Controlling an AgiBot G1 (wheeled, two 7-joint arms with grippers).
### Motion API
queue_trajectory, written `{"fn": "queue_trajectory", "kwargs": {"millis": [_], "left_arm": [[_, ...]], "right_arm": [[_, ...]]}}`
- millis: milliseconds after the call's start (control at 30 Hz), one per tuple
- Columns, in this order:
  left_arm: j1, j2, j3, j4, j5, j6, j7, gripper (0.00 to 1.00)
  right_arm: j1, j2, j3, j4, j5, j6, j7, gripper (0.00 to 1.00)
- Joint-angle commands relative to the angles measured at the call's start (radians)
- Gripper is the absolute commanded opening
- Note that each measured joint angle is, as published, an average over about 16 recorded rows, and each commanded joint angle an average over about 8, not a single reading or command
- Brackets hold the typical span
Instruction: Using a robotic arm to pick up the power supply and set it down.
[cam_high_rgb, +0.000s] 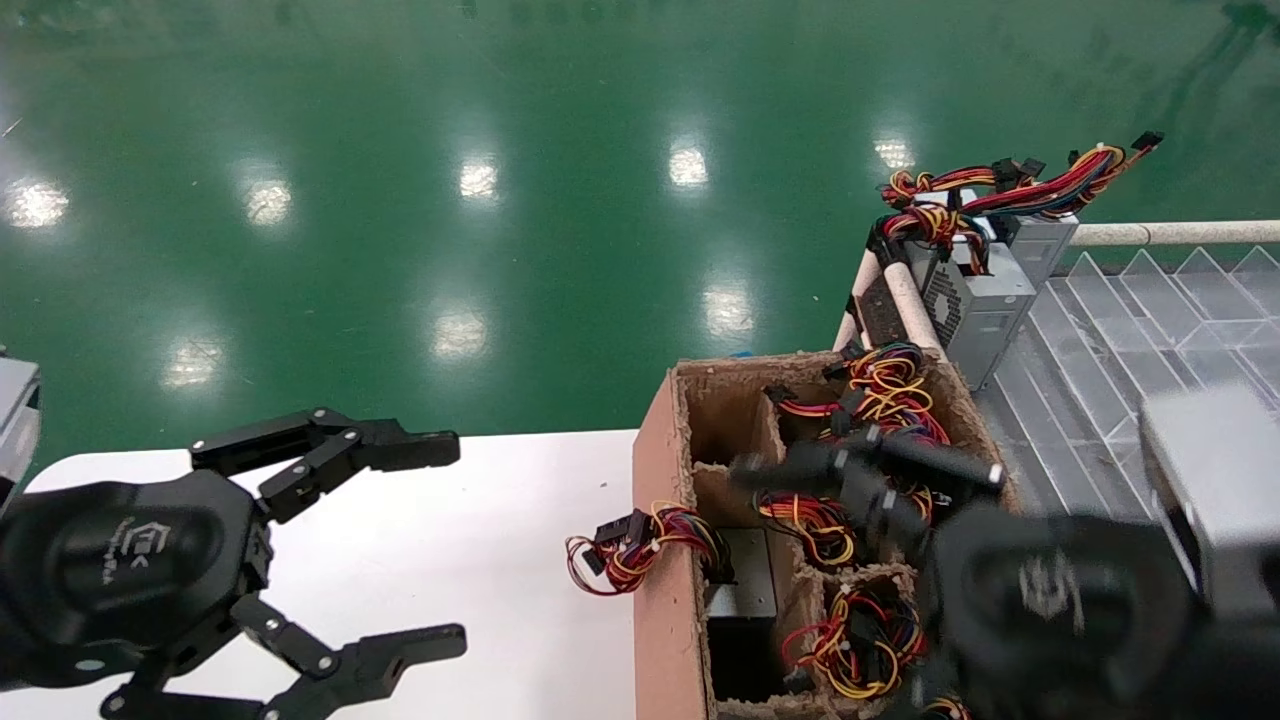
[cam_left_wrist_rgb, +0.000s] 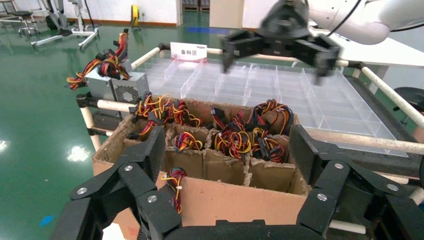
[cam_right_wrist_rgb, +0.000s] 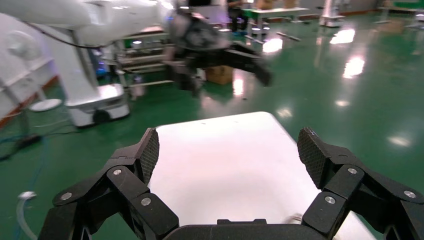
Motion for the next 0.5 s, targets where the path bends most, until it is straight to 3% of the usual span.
{"fn": "queue_trajectory", "kwargs": {"millis": [33,500], "left_arm": [[0.0,0.0,0.0,0.0,0.0,0.0,0.0,1.0],[0.0,0.0,0.0,0.0,0.0,0.0,0.0,1.0]], "right_arm": [[-0.024,0.006,0.002,0.035,0.015,-0.004,0.019,1.0],[-0.016,0.004,0.002,0.022,0.01,-0.002,0.013,1.0]]}}
